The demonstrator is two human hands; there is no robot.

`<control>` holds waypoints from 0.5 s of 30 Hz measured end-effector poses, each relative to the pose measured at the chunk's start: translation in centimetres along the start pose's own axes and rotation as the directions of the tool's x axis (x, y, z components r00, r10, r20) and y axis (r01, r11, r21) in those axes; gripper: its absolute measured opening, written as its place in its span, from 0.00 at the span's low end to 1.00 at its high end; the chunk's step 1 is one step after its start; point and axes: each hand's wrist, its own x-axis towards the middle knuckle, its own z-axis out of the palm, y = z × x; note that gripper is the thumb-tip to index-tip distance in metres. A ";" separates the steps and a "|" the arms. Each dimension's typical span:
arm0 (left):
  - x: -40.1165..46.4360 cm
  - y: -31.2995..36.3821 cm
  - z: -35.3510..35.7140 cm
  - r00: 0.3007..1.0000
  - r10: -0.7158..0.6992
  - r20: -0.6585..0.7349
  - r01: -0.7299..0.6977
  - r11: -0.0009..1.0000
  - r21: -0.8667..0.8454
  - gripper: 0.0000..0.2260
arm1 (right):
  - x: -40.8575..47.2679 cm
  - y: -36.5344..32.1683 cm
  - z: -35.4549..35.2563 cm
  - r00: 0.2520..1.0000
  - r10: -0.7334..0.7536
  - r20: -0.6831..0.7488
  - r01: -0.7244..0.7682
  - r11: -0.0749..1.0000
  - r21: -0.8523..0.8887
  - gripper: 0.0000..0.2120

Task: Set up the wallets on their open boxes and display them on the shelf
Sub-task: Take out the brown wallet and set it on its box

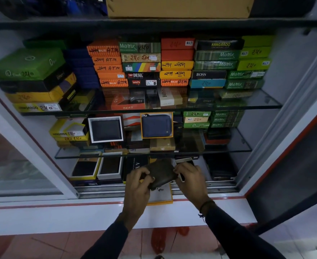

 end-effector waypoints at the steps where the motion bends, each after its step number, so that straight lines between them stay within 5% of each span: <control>1: -0.1 -0.1 0.0 1.000 0.004 0.008 -0.005 1.000 0.019 0.17 | -0.2 -0.1 0.1 1.000 0.018 0.007 -0.018 1.000 -0.005 0.12; 3: -0.1 -0.6 0.0 0.997 -0.062 0.051 0.065 0.996 -0.061 0.19 | -0.4 -0.1 -0.1 0.993 0.112 0.041 -0.115 0.990 0.078 0.12; 5: 0.2 -1.0 -0.2 0.955 -0.261 0.140 0.290 0.918 -0.270 0.19 | -0.1 -0.3 -0.3 0.941 0.282 0.188 -0.331 0.885 0.328 0.14; 7: 0.7 -1.1 -0.5 0.803 -0.520 0.293 0.596 0.670 -0.444 0.17 | 0.9 -0.3 -0.4 0.826 0.420 0.376 -0.564 0.617 0.549 0.16; 9: 0.9 -1.6 0.1 0.630 -0.663 0.405 0.768 0.453 -0.452 0.13 | 1.4 -0.4 0.3 0.696 0.505 0.510 -0.712 0.393 0.582 0.15; 15: 0.3 -2.9 2.7 0.510 -0.768 0.388 0.848 0.524 -0.077 0.06 | 1.7 -1.6 3.8 0.622 0.622 0.475 -0.781 0.539 0.316 0.08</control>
